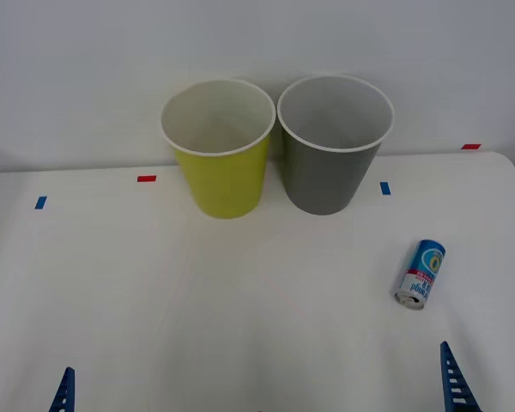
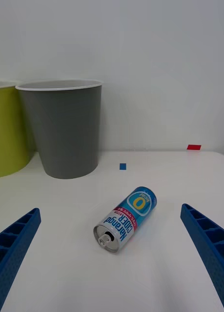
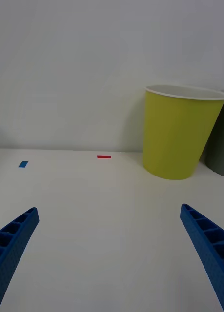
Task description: Put cans in the gray bin and PET bottles in the light green bin.
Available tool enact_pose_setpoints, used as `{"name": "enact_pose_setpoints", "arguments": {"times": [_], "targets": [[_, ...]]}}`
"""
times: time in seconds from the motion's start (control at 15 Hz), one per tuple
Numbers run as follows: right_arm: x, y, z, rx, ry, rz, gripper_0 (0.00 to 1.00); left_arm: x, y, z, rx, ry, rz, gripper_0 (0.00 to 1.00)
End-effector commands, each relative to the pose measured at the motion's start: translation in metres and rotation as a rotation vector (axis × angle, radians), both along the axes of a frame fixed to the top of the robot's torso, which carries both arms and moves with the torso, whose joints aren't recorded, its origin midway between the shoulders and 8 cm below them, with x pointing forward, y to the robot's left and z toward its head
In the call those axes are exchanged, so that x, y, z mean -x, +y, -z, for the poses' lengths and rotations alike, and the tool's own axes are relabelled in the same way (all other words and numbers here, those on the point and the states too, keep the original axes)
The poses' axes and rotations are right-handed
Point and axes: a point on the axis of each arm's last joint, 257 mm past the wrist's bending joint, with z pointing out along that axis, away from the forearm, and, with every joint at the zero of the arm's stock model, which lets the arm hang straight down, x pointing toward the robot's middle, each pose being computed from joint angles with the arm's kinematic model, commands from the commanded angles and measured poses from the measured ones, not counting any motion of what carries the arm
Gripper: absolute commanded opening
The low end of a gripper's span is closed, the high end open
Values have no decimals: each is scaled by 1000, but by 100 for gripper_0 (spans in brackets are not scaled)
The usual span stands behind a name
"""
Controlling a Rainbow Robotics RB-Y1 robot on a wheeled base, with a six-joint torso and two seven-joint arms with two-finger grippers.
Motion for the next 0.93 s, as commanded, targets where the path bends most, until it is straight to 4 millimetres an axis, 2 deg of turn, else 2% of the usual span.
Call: {"name": "enact_pose_setpoints", "arguments": {"times": [0.07, 0.93], "targets": [[0, 0, 0, 0, 0, 0, 100, 0, 0, 0, 0, 0, 0, 100], [0, 0, 0, 0, 0, 0, 100, 0, 0, 0, 0, 0, 0, 100]]}}
